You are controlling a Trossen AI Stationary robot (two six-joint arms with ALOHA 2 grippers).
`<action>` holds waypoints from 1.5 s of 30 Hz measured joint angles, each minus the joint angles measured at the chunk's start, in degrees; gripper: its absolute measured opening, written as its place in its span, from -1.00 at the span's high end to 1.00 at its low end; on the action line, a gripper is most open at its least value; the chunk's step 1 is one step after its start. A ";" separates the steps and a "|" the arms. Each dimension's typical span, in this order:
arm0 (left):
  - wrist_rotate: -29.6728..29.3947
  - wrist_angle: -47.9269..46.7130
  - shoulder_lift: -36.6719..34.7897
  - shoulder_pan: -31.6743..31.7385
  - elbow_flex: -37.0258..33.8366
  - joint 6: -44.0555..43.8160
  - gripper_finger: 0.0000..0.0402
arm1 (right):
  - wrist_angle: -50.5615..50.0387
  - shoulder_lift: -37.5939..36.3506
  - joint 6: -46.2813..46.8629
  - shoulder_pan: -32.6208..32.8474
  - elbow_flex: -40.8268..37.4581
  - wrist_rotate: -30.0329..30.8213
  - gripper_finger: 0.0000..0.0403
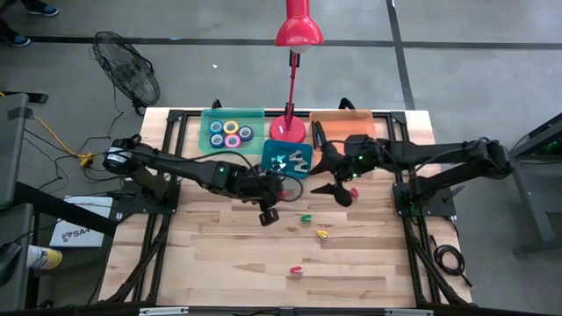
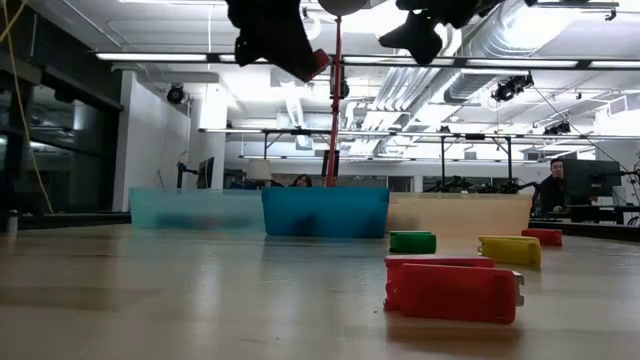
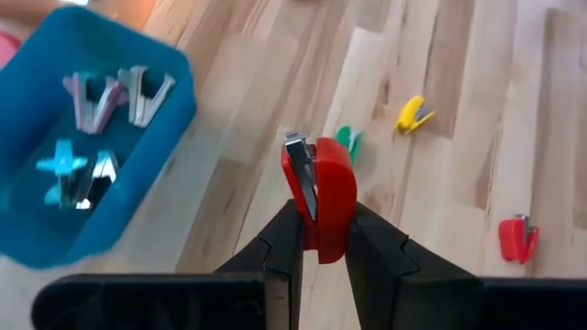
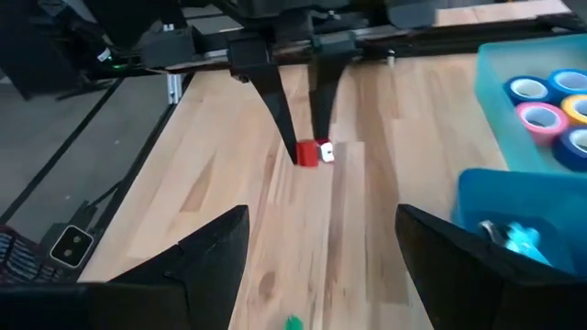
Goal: Pick and place Stapler, Stapler remover, tape
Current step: Put the middle left red stapler into the orange bin
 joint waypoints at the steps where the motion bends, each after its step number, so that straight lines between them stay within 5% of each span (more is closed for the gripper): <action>1: -0.12 0.53 0.00 0.00 0.01 0.58 0.73 | 1.15 0.85 -0.02 0.38 0.00 0.00 -0.32; 14: -0.55 2.80 0.00 -0.02 0.02 1.01 0.73 | 16.16 11.08 -0.42 3.31 0.00 -0.26 -0.32; 45: -1.53 3.01 -0.02 -0.02 0.02 1.86 0.73 | 20.93 16.09 0.01 3.83 0.00 1.07 -0.32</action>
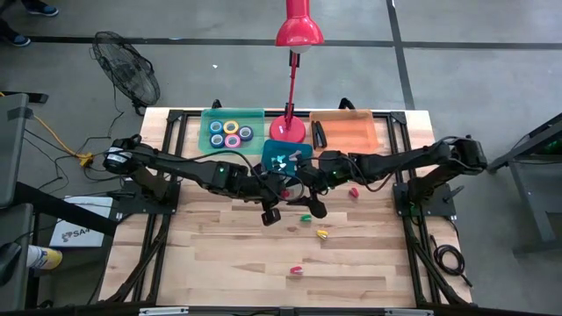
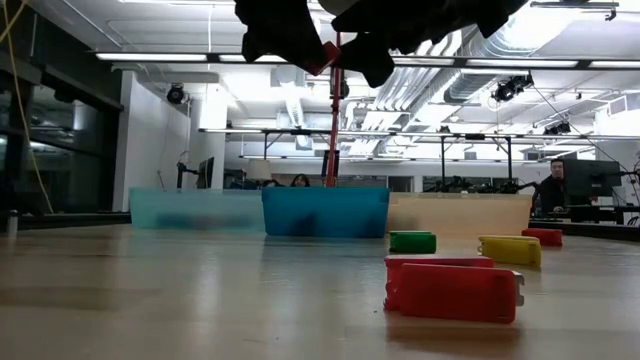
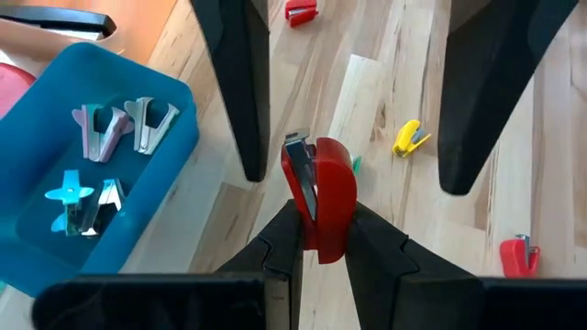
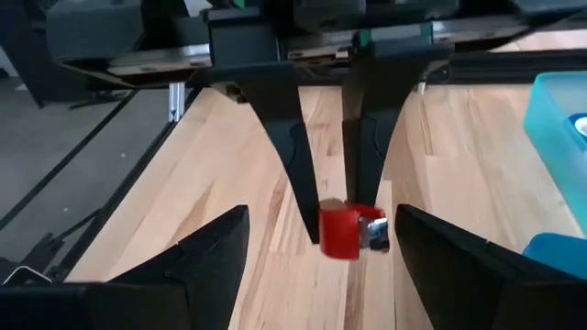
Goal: Pick and place Stapler, Stapler remover, tape
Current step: Put the middle left red stapler into the orange bin
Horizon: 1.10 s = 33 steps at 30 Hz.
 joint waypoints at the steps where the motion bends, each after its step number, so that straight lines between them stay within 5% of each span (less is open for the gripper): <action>1: 0.00 0.10 0.00 0.00 0.00 0.09 0.73 | 0.27 0.12 -0.01 0.00 0.00 0.00 -0.31; 33: -1.14 1.84 -0.02 -0.04 0.00 0.22 0.73 | 0.29 0.26 -0.41 -0.04 0.00 0.42 0.43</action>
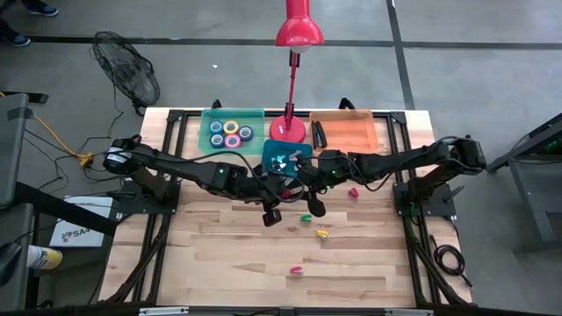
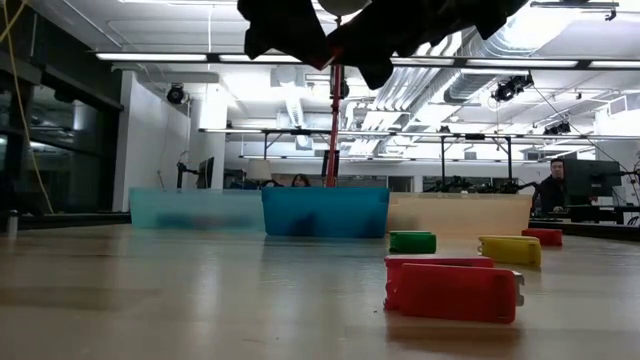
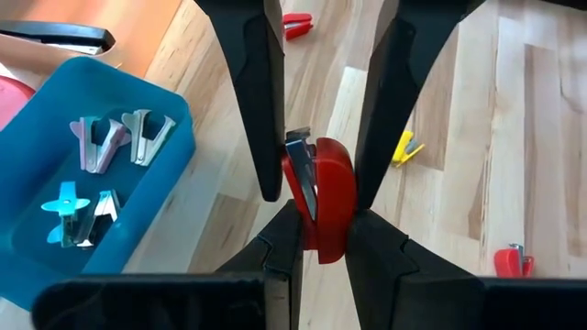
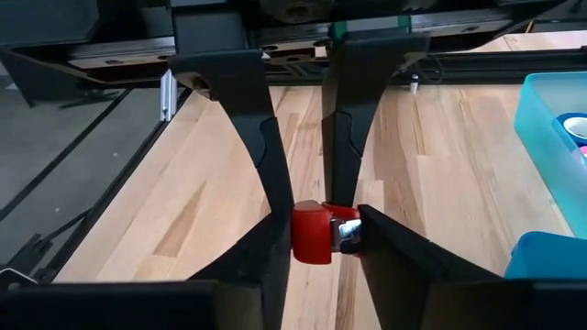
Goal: Pick and place Stapler, Stapler remover, tape
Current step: Put the middle left red stapler into the orange bin
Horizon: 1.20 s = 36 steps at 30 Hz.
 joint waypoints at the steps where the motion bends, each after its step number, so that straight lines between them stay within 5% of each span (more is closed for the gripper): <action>1: 0.00 0.20 0.00 0.00 -0.01 0.03 0.73 | -0.02 -0.01 0.00 0.00 0.00 -0.15 0.44; 28: 0.09 0.53 0.00 -0.04 -0.02 0.43 0.72 | 0.00 -0.09 2.85 0.00 0.00 -3.31 0.61; 36: 0.01 0.40 0.00 -0.02 -0.02 0.17 0.57 | 0.02 -0.09 3.74 0.00 0.00 -3.44 0.62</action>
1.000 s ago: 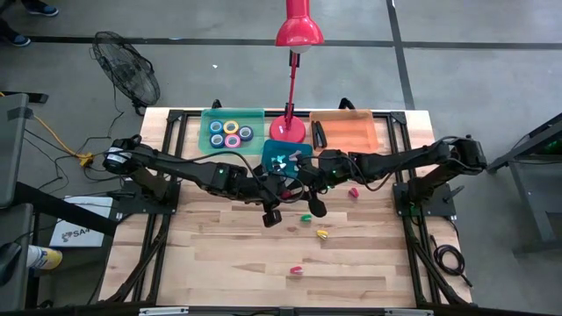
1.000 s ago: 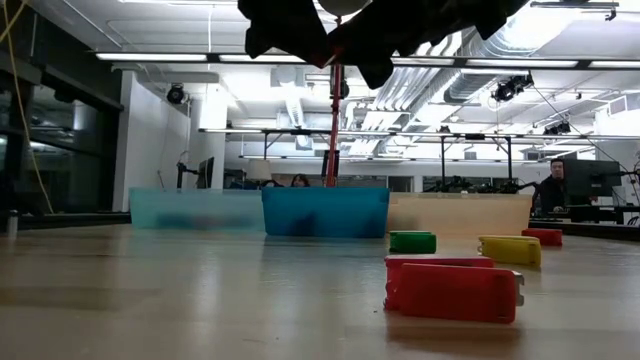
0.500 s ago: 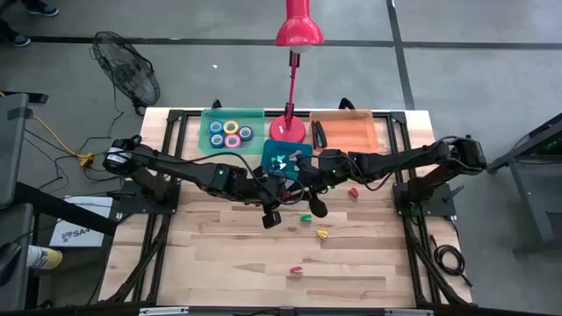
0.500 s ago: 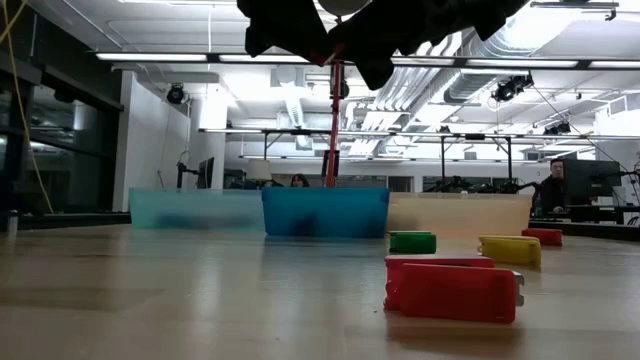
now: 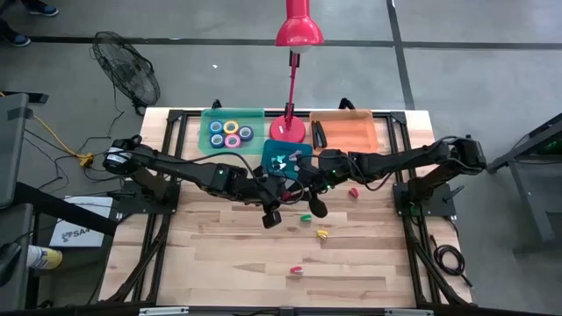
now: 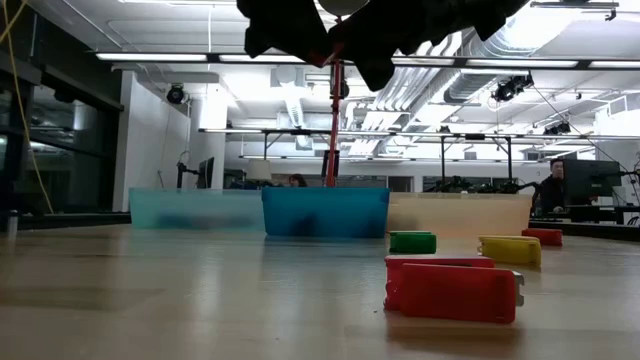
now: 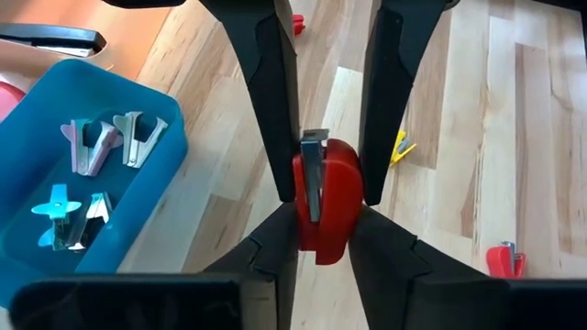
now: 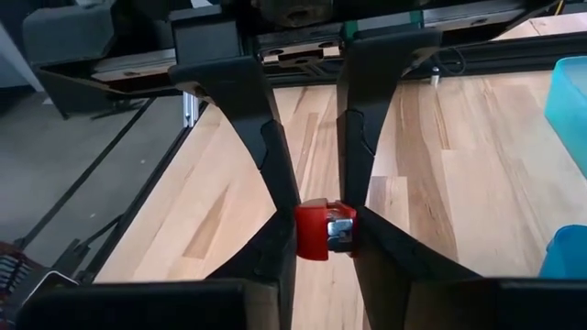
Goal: Pick and place Stapler, Stapler remover, tape
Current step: Put the middle left red stapler into the orange bin
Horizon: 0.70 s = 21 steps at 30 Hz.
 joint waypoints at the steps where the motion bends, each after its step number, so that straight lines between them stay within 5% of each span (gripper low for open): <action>1: -0.12 -0.05 0.00 0.02 0.00 -0.02 0.55 | 0.00 0.00 0.10 -0.02 0.00 0.04 0.62; 21: -0.54 -0.89 0.00 -0.02 0.00 0.04 0.49 | -0.65 0.02 1.47 -0.85 0.02 -0.20 0.63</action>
